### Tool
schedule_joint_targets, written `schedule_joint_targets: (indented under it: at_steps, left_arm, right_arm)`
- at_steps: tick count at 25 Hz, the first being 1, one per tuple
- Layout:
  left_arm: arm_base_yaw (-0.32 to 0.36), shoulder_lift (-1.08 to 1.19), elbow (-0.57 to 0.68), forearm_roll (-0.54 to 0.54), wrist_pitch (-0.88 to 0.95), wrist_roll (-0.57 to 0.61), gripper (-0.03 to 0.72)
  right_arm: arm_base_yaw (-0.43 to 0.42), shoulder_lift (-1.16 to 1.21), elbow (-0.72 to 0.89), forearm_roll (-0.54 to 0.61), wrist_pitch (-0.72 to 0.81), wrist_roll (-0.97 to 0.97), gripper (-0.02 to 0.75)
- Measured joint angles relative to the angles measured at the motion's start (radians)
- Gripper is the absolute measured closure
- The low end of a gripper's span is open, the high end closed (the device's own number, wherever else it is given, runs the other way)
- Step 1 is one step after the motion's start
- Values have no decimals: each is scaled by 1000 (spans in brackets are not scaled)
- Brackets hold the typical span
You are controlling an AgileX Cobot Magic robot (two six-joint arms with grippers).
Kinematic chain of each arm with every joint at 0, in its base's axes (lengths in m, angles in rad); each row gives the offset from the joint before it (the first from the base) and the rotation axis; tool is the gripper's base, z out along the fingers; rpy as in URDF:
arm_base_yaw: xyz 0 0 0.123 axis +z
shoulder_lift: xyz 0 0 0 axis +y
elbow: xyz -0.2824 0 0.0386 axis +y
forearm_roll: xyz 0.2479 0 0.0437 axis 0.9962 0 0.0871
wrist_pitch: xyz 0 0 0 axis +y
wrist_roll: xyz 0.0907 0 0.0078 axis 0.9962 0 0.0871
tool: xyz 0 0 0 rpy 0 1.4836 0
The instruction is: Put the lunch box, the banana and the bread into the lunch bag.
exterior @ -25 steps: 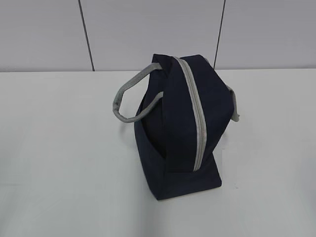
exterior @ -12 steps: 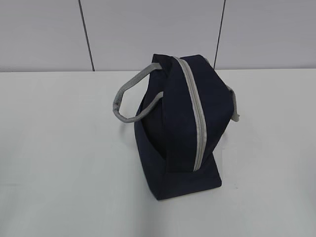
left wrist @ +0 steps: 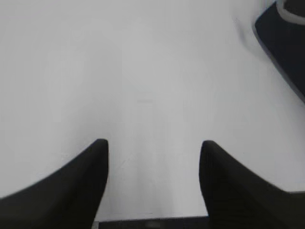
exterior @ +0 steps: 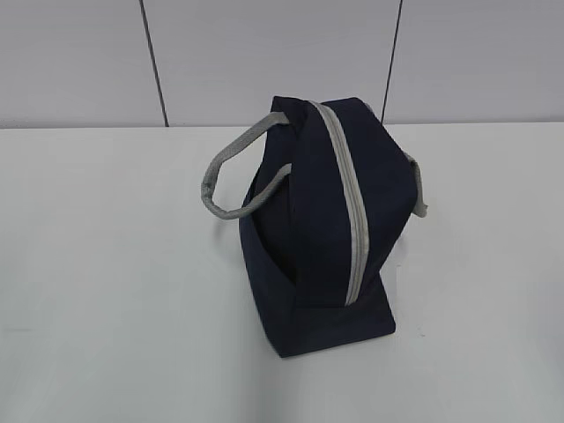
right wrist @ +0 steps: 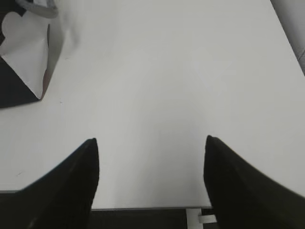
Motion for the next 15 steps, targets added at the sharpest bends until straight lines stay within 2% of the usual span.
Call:
schedule_joint_targets:
  at_steps: [5, 15]
  left_arm:
    - [63, -97, 0, 0, 0, 0, 264]
    - [69, -119, 0, -6, 4, 0, 264]
  right_arm:
    - [0, -46, 0, -2, 0, 0, 209]
    - [0, -46, 6, -6, -6, 0, 209]
